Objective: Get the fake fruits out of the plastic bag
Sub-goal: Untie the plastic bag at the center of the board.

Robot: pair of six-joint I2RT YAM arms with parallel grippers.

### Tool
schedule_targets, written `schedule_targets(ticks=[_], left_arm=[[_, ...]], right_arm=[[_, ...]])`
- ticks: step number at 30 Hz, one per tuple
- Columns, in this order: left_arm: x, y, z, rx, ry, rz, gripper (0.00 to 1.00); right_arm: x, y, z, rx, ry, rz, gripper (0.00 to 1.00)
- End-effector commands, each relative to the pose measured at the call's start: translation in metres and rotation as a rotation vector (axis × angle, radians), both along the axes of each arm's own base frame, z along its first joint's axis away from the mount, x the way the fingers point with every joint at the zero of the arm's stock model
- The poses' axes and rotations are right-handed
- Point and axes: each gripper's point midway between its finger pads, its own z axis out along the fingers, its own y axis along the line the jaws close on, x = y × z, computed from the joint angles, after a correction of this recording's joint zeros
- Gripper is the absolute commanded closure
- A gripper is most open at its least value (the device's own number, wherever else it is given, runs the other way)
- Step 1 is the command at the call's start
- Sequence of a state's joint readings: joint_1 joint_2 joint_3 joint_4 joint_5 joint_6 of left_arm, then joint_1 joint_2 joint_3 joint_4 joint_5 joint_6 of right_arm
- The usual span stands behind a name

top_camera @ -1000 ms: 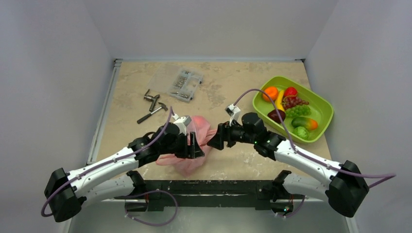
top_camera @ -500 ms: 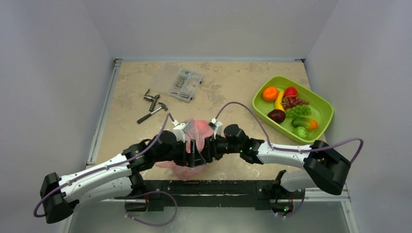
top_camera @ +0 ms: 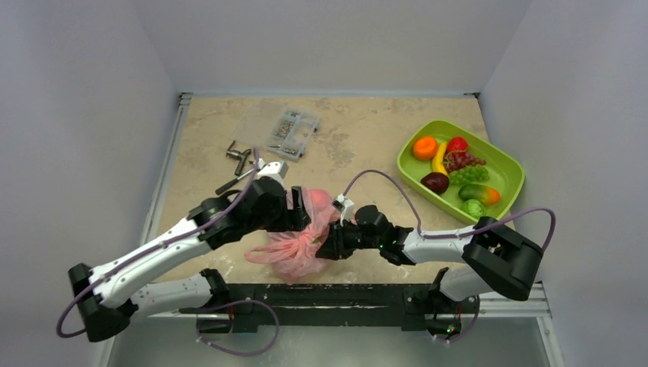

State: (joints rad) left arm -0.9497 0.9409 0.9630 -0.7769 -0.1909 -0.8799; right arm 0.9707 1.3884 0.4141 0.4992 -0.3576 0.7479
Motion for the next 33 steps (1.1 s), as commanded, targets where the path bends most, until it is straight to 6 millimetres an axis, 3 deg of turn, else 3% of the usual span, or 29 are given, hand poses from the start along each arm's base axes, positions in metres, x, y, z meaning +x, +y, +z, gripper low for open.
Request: schedule_targets(ticks=[1, 3, 7, 16, 21, 22, 24, 26, 33], left_arm=[[0.025, -0.006, -0.032, 0.127, 0.062, 0.044, 0.29], [0.037, -0.019, -0.039, 0.130, 0.065, 0.027, 0.34], [0.053, -0.034, -0.053, 0.188, 0.057, -0.009, 0.35], [0.065, -0.039, -0.085, 0.331, 0.068, -0.039, 0.57], [0.069, -0.041, -0.096, 0.375, 0.084, -0.054, 0.59], [0.070, -0.042, -0.098, 0.384, 0.090, -0.057, 0.65], [0.070, -0.042, -0.099, 0.401, 0.096, -0.063, 0.88], [0.071, -0.043, -0.098, 0.405, 0.098, -0.063, 1.00], [0.061, -0.056, -0.078, 0.256, 0.105, -0.061, 1.00]], right_arm=[[0.001, 0.004, 0.005, 0.042, -0.039, 0.001, 0.84], [0.001, 0.002, 0.003, 0.036, -0.042, -0.001, 0.86], [0.000, 0.001, 0.001, 0.032, -0.046, 0.004, 0.88], [0.002, -0.002, 0.006, 0.026, -0.077, 0.002, 0.88], [0.006, -0.005, 0.013, 0.012, -0.112, -0.011, 0.86], [0.007, -0.006, 0.015, 0.011, -0.121, -0.016, 0.86], [0.010, -0.008, 0.019, 0.007, -0.143, -0.027, 0.84], [0.012, -0.009, 0.023, 0.008, -0.165, -0.031, 0.79], [0.025, -0.009, 0.050, 0.017, -0.270, -0.053, 0.50]])
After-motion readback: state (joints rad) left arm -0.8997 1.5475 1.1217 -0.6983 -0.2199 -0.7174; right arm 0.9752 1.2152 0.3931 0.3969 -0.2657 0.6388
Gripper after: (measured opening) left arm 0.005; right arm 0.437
